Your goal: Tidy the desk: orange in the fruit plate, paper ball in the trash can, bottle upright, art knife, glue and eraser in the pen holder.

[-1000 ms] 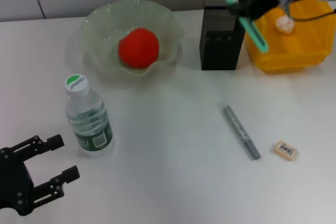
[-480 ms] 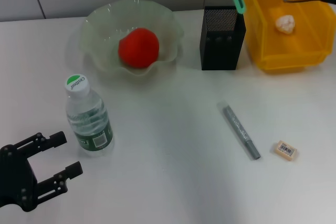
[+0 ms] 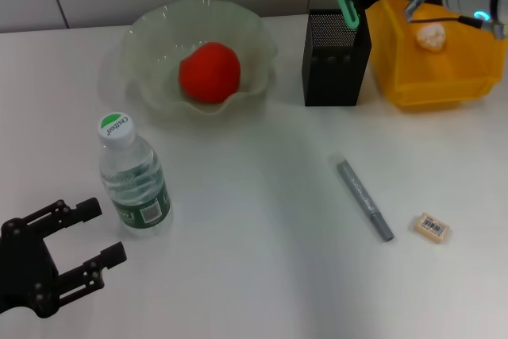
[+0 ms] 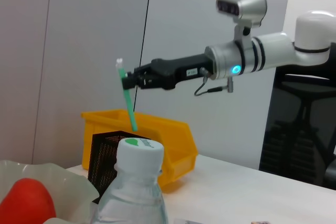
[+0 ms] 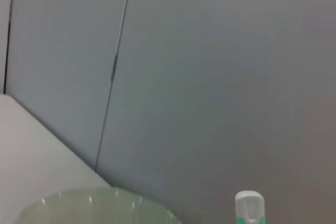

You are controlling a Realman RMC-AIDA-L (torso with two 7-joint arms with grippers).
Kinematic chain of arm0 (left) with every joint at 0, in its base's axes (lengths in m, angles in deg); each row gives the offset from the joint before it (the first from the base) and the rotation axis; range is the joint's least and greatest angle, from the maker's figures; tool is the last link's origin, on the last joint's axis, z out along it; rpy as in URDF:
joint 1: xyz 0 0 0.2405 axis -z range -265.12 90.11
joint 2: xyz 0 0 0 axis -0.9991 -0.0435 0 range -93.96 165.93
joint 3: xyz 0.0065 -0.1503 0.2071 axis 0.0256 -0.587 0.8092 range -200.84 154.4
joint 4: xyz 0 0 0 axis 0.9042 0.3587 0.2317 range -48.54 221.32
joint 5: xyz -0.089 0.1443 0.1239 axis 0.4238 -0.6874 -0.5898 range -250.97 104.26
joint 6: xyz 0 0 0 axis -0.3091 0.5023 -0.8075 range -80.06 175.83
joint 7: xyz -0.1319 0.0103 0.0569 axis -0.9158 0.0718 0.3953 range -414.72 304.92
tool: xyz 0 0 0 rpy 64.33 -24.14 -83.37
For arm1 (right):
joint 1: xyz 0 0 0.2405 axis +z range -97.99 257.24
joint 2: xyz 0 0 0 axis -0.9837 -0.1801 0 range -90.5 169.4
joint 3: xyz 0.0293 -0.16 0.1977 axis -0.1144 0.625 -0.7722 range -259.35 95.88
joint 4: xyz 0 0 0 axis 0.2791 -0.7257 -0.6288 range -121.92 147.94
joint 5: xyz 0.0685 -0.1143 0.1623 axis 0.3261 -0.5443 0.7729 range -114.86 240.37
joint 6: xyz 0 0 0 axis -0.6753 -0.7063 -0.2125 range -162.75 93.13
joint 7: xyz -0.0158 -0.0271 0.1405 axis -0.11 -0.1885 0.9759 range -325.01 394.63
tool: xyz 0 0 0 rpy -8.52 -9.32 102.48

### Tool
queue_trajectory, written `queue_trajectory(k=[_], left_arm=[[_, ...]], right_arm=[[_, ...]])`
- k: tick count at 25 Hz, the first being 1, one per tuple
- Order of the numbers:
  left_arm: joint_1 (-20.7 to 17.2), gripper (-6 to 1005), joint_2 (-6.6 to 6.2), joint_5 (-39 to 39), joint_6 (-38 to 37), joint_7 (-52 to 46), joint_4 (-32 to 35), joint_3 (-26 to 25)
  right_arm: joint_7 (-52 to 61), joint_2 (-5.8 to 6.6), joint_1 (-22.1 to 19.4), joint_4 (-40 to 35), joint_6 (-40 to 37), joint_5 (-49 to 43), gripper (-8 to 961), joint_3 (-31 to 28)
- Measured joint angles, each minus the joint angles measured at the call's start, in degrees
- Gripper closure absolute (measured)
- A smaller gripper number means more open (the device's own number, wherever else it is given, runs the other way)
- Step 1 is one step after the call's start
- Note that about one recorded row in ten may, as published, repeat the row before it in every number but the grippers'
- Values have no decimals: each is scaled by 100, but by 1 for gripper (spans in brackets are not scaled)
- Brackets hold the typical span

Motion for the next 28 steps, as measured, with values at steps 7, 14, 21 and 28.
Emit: queue_trajectory(k=[7, 14, 21, 28], left_arm=[[13, 302, 4, 0, 17, -42, 0, 1], [14, 302, 3, 0, 68, -42, 0, 1], [17, 301, 3, 0, 68, -41, 0, 1], [29, 301, -5, 16, 38, -18, 0, 1]], right_arm=[[-91, 7, 196, 480, 184, -8, 763, -6], [-108, 9, 229, 542, 248, -6, 673, -3], [306, 9, 138, 224, 75, -150, 395, 6], [3435, 17, 88, -1675, -1913, -2727, 353, 33]])
